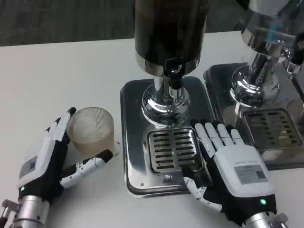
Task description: Grasp the cup under the faucet to collect the drink, then remove the cup.
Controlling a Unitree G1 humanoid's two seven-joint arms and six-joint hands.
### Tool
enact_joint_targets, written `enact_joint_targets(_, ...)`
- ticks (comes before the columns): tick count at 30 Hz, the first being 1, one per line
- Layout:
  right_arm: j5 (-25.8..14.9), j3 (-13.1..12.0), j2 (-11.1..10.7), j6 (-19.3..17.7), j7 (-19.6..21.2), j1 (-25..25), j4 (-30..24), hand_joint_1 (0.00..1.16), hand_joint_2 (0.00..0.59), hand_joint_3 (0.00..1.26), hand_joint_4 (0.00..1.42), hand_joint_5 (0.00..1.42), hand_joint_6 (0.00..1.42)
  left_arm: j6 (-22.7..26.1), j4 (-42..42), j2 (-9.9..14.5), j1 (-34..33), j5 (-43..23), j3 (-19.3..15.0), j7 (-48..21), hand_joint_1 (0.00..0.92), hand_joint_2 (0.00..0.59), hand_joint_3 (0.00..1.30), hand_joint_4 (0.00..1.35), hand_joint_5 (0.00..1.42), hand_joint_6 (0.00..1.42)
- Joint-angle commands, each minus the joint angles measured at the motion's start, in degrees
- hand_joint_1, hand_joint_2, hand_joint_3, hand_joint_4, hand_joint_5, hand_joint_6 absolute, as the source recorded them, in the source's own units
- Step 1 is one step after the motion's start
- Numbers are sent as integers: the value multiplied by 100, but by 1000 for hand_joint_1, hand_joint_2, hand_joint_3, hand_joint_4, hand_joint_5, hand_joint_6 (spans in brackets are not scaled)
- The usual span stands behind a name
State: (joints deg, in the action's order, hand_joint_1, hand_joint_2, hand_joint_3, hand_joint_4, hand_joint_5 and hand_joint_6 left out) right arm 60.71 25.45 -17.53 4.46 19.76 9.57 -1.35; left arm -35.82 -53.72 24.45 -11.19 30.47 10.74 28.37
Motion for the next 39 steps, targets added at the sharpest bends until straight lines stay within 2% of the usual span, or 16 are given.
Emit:
enact_joint_targets(1, -3, 6, 15, 31, 48, 18, -62, 320, 457, 0, 0, 0, 0, -15, -241, -100, -148, 34, 107, 142, 102, 0, 0, 0, 0, 0)
enact_joint_targets(8, -27, -8, 16, 31, 39, 27, -75, 320, 457, 0, 0, 0, 0, -44, -532, -220, -413, -173, 76, 62, 97, 0, 0, 0, 0, 0)
enact_joint_targets(21, -198, 13, -33, -103, -137, -39, -15, 318, 429, 0, 0, 0, 0, 94, -830, -283, -881, -31, 358, -189, 93, 0, 0, 0, 12, 1)
enact_joint_targets(24, -236, 34, -55, -118, -200, -62, -5, 318, 424, 0, 0, 0, 0, 98, -898, -268, -931, -18, 427, -198, 95, 4, 0, 0, 55, 32)
enact_joint_targets(29, -257, 32, -62, -115, -227, -58, -18, 318, 420, 0, 0, 0, 0, 112, -988, -284, -993, -35, 468, -152, 173, 13, 0, 0, 127, 101)
enact_joint_targets(33, -274, 35, -63, -104, -274, -47, -38, 317, 418, 0, 0, 0, 0, 140, -1078, -345, -1084, -65, 479, -180, 182, 21, 0, 0, 154, 117)
enact_joint_targets(36, -260, 38, -71, -84, -287, -11, -77, 317, 418, 0, 0, 0, 0, 92, -1082, -367, -1085, -22, 520, -71, 217, 29, 0, 10, 239, 232)
enact_joint_targets(39, -244, 39, -73, -62, -303, 32, -128, 321, 415, 0, 0, 0, 0, 27, -1113, -392, -1043, 3, 545, 144, 296, 55, 35, 194, 443, 516)
